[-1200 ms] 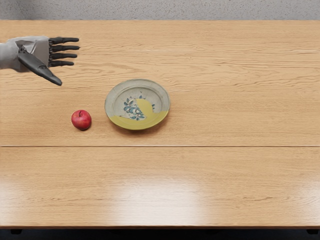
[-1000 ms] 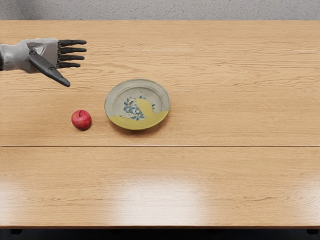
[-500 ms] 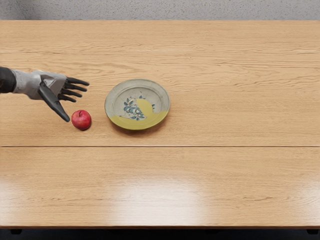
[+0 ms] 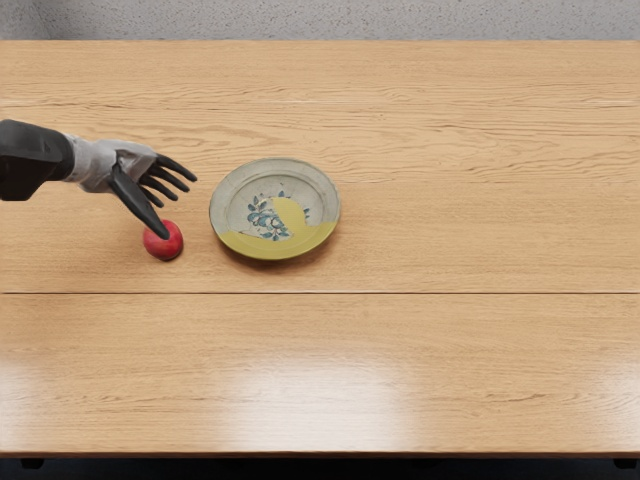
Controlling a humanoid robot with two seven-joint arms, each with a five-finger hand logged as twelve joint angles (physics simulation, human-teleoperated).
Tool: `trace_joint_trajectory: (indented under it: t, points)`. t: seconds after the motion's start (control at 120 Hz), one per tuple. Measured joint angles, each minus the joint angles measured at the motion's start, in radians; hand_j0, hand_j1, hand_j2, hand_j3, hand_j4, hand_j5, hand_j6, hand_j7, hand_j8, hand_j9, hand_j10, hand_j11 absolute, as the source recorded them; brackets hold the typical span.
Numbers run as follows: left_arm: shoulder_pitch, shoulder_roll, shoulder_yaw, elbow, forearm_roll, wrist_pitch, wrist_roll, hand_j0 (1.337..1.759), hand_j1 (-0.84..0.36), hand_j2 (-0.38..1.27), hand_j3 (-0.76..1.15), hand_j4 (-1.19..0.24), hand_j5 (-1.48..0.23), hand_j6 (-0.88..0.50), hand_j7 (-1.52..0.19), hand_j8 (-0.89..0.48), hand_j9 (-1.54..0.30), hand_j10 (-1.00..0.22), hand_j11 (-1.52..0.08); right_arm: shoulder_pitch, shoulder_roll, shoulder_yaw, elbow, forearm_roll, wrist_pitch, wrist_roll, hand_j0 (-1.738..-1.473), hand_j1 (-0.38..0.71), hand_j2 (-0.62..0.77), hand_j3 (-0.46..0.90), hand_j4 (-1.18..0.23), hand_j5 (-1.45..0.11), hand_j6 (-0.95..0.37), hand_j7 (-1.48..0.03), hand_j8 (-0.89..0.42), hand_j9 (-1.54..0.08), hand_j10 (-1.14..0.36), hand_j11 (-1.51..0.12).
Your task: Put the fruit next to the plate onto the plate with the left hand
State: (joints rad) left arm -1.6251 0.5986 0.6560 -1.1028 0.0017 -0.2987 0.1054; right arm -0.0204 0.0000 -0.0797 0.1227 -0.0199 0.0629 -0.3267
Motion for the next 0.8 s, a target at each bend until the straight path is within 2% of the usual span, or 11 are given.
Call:
trace_joint_trajectory:
  t: [0.192,0.283,0.508,0.8]
  points:
    - [-0.057,-0.056,0.146,-0.138,-0.074,0.217,-0.094,1.658,-0.02,0.06,0.0,-0.31,-0.4,-0.31,-0.4,-0.31,-0.4,-0.31,-0.4,0.0,0.0,0.0,0.0,0.0,0.0,0.0,-1.658,-0.35,0.0,0.0,0.0,0.0,0.0,0.0,0.0,0.0,0.0,0.0]
    - [-0.07,-0.087,0.184,-0.191,-0.116,0.309,-0.12,1.658,-0.04,0.07,0.0,-0.32,-0.42,-0.32,-0.42,-0.32,-0.42,-0.32,-0.42,0.0,0.0,0.0,0.0,0.0,0.0,0.0,-1.658,-0.35,0.0,0.0,0.0,0.0,0.0,0.0,0.0,0.0,0.0,0.0]
    - [-0.113,-0.093,0.251,-0.262,-0.183,0.459,-0.141,1.658,-0.06,0.07,0.0,-0.34,-0.44,-0.34,-0.44,-0.34,-0.44,-0.34,-0.44,0.0,0.0,0.0,0.0,0.0,0.0,0.0,-1.658,-0.35,0.0,0.0,0.0,0.0,0.0,0.0,0.0,0.0,0.0,0.0]
    - [-0.074,-0.095,0.289,-0.268,-0.189,0.597,-0.14,1.658,-0.08,0.07,0.0,-0.36,-0.47,-0.36,-0.47,-0.36,-0.47,-0.36,-0.47,0.0,0.0,0.0,0.0,0.0,0.0,0.0,-1.658,-0.35,0.0,0.0,0.0,0.0,0.0,0.0,0.0,0.0,0.0,0.0]
